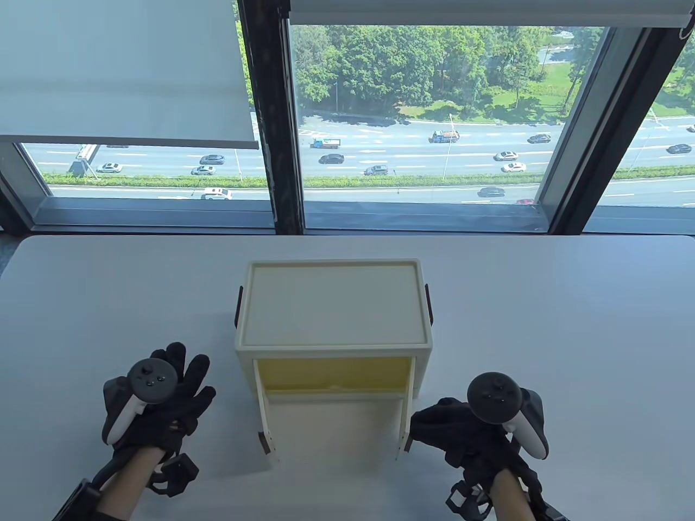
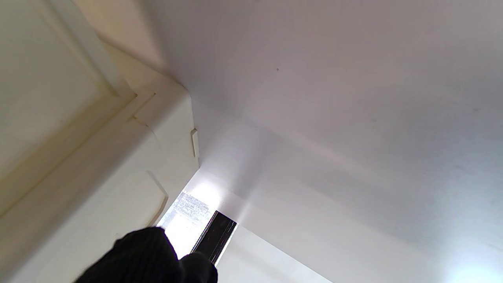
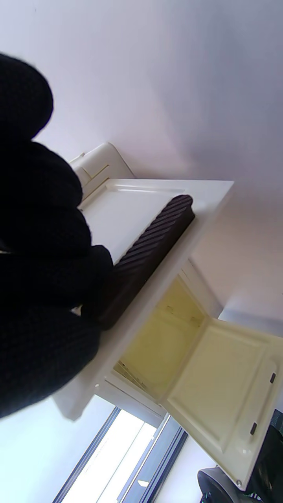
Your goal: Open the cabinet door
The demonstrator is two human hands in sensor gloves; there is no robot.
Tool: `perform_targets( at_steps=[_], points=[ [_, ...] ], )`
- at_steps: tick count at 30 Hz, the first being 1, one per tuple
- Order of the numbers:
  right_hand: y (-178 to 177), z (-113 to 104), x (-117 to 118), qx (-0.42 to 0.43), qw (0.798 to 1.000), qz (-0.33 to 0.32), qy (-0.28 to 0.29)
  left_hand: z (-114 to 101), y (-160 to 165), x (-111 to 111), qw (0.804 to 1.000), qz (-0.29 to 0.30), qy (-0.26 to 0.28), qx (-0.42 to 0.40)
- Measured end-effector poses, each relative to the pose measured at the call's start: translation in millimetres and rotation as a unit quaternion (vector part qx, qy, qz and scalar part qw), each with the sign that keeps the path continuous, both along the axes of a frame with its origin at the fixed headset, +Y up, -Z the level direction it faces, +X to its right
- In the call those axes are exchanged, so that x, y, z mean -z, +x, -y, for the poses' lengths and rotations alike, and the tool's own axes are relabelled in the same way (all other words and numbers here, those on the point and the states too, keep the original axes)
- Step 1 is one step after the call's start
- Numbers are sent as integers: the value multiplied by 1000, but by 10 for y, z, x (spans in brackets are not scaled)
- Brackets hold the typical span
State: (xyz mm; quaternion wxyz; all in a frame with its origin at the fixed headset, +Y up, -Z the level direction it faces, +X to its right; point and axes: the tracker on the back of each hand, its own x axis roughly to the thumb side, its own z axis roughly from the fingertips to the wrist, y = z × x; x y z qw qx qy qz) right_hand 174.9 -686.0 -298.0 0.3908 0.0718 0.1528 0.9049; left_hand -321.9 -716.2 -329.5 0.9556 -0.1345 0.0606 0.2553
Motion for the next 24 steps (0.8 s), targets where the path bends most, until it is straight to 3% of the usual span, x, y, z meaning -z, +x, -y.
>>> perform_targets(
  at_steps=[5,11,18,24],
  points=[
    [97,-41,10,-3,999,33,34,2,3,-5,1000,-3,-1,7],
    [279,23,53,-43,986,133,90,7,16,0,1000,2,-1,9],
    [356,122,65,-149,948,206,191,10,37,-7,1000,1,5,6],
    [292,202,69,-268,912,196,240,20,45,-9,1000,2,8,5]
  ],
)
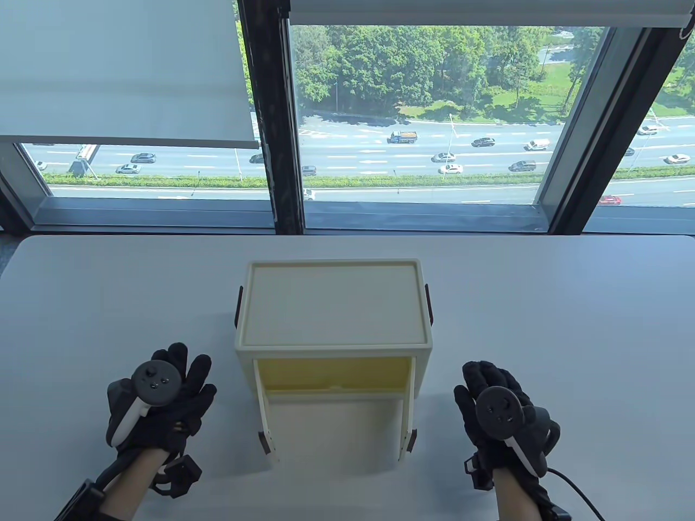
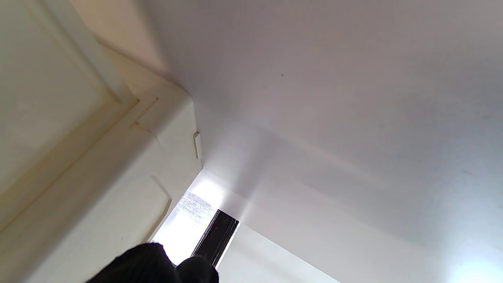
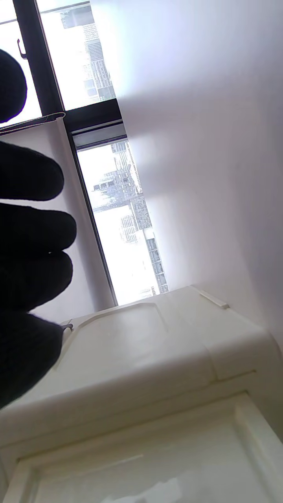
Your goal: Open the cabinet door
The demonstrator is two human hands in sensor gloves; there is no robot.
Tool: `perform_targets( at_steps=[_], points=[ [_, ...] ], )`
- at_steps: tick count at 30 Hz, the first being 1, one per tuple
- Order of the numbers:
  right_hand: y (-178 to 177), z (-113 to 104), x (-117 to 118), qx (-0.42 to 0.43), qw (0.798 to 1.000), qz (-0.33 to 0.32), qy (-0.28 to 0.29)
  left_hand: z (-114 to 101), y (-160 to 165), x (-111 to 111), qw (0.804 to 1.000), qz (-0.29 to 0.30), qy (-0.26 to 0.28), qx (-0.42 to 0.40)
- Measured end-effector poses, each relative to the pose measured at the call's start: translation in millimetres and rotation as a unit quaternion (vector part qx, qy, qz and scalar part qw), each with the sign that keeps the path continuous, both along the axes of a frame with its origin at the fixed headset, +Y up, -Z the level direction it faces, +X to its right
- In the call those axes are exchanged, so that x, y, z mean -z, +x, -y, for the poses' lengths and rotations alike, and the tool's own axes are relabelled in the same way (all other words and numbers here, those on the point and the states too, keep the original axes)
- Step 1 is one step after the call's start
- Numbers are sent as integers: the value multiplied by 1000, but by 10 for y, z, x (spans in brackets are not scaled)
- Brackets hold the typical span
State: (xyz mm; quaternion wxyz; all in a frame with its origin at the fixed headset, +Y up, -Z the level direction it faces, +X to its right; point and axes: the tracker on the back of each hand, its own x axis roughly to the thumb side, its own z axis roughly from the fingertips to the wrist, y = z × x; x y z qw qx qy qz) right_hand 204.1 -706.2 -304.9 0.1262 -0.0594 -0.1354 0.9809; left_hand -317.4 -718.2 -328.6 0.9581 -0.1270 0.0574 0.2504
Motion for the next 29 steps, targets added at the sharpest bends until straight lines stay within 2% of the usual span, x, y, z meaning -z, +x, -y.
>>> perform_targets(
  at_steps=[7,13,29],
  points=[
    [-34,79,19,-71,997,6,-11,11,15,-2,1000,3,0,1],
    [-25,165,51,-75,996,7,-55,17,32,-6,1000,7,1,1],
    [-24,170,51,-71,996,9,-55,31,30,-15,1000,6,1,-4]
  ],
)
